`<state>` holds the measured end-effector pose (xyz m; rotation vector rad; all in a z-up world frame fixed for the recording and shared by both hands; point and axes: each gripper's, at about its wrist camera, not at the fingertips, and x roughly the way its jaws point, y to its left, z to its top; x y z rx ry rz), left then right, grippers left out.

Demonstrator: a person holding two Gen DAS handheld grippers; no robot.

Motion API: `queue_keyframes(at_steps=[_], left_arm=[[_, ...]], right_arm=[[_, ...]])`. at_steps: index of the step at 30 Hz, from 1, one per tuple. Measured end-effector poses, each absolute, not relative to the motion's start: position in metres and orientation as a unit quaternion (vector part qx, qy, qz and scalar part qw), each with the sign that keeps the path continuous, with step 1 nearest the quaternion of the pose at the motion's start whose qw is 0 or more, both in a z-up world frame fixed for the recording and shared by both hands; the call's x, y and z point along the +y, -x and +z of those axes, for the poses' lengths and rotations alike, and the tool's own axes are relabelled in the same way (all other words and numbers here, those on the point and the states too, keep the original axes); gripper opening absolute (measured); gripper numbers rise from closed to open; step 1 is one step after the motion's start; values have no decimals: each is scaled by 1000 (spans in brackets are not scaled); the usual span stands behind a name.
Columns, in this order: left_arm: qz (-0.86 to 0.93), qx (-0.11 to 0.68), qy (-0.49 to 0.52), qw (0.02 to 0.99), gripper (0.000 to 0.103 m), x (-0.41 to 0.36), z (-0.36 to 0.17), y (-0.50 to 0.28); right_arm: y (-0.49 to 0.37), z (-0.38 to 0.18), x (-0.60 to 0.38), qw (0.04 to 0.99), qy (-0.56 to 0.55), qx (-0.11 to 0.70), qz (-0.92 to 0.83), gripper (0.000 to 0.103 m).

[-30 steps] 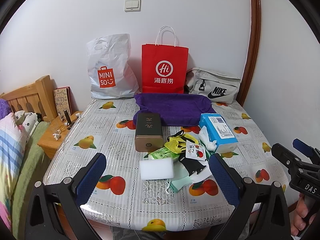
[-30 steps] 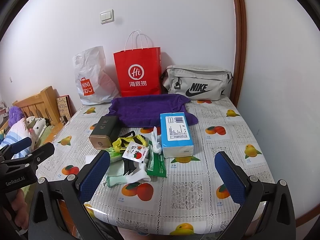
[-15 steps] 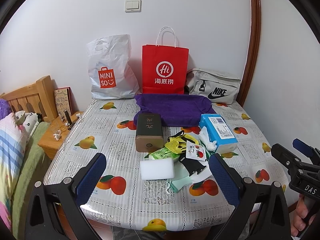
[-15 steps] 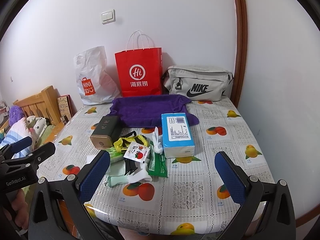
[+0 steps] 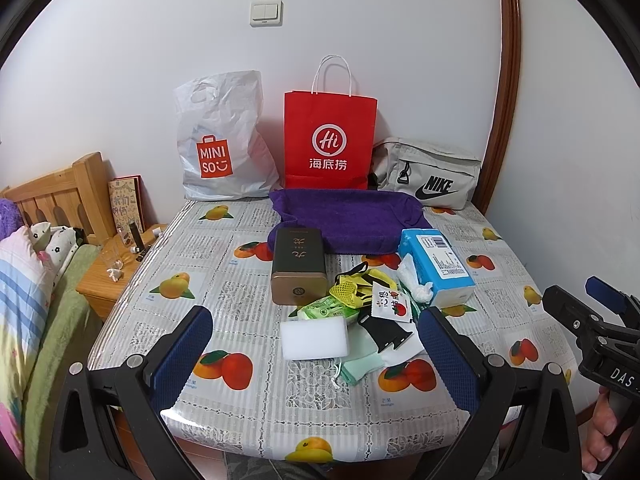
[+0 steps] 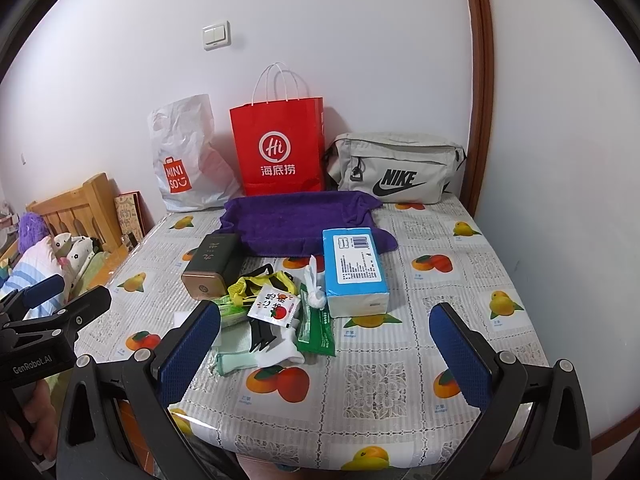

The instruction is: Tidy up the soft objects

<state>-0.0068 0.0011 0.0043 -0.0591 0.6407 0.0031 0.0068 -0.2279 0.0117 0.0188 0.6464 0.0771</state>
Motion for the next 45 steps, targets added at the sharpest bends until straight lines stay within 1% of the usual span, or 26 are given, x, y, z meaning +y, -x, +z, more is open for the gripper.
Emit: queue_keyframes(at_steps=[19,25,33,45], left_arm=[[5,319,33,947,103,8,6,4],[5,332,41,942,103,21,-2,-9],[-1,355,43,934,103,20,-40,-32],[-28,418,41,907,103,11,-109,-73]], right_arm=[[-7,12,-226,947,-8,317,43,103],[-20,-2,-228,939,-16,340,49,103],[-35,-26,-230,935,-6,351,48,103],[-73,-81,-238,913,-23,403,55,103]])
